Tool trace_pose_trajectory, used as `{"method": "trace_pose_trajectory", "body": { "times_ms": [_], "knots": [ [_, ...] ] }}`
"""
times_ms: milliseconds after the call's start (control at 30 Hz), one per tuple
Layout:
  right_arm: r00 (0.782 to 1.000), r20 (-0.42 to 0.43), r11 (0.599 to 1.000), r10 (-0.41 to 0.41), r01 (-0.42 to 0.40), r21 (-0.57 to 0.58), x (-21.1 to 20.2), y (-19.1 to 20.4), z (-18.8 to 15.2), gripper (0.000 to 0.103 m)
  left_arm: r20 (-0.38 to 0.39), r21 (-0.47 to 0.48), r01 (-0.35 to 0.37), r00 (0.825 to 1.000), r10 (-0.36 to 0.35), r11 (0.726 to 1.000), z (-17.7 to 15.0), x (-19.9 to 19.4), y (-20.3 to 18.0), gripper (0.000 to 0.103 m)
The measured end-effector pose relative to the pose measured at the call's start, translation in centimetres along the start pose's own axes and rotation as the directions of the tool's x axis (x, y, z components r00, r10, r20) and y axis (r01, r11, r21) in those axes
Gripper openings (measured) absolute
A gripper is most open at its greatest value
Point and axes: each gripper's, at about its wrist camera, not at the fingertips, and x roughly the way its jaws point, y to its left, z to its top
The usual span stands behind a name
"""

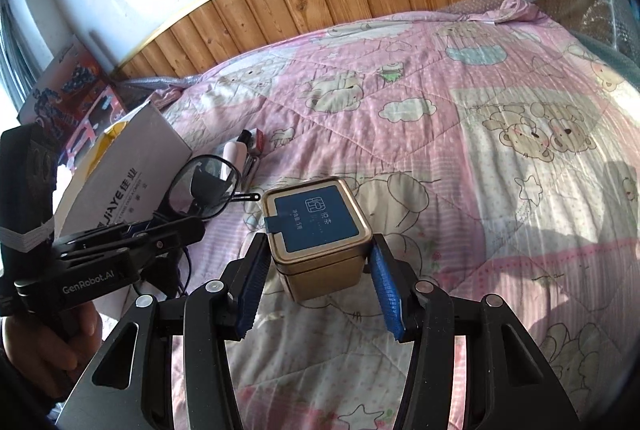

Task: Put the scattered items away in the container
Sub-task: 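Grasp the gold square tin with the right tool while the left tool grasps the black glasses, then carry the gold tin and black glasses over the open white box with both tools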

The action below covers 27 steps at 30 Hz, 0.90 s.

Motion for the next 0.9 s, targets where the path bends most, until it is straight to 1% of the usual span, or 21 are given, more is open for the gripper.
{"method": "trace_pose_trajectory", "body": {
  "times_ms": [233, 400, 500, 900],
  "knots": [
    [1.0, 0.003, 1.0, -0.009, 0.009, -0.03, -1.8, 2.1, -1.5, 0.052, 0.037, -0.009, 0.009, 0.999, -0.008, 1.0, -0.9, -3.1, 0.1, 0.028],
    [1.0, 0.008, 0.999, -0.014, 0.015, -0.052, -3.3, 3.5, -2.7, 0.052, 0.05, -0.02, 0.012, 0.999, -0.011, 1.0, -2.1, -5.1, 0.2, 0.028],
    [1.0, 0.002, 0.998, -0.017, 0.017, -0.065, -4.0, 4.5, -3.5, 0.052, 0.073, -0.028, 0.019, 0.997, -0.017, 0.999, -2.7, -6.7, 0.3, 0.028],
    [0.998, 0.055, 0.989, -0.016, 0.024, -0.147, -8.1, 9.2, -5.6, 0.052, 0.163, -0.046, 0.051, 0.986, -0.043, 0.998, -5.5, -12.8, 0.6, 0.028]
  ]
}}
